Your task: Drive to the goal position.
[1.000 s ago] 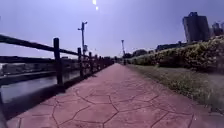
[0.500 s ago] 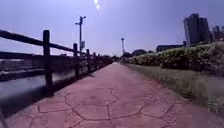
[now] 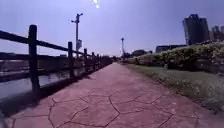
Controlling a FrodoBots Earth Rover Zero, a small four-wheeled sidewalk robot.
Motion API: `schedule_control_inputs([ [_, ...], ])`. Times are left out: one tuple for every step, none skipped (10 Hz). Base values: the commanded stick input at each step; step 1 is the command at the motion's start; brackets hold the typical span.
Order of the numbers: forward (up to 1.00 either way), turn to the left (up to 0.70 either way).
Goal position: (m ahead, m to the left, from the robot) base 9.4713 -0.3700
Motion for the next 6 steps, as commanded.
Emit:
schedule_control_inputs([
  [1.00,0.01],
  [1.00,0.01],
  [1.00,0.01],
  [1.00,0.01],
  [1.00,0.01],
  [1.00,0.01],
])
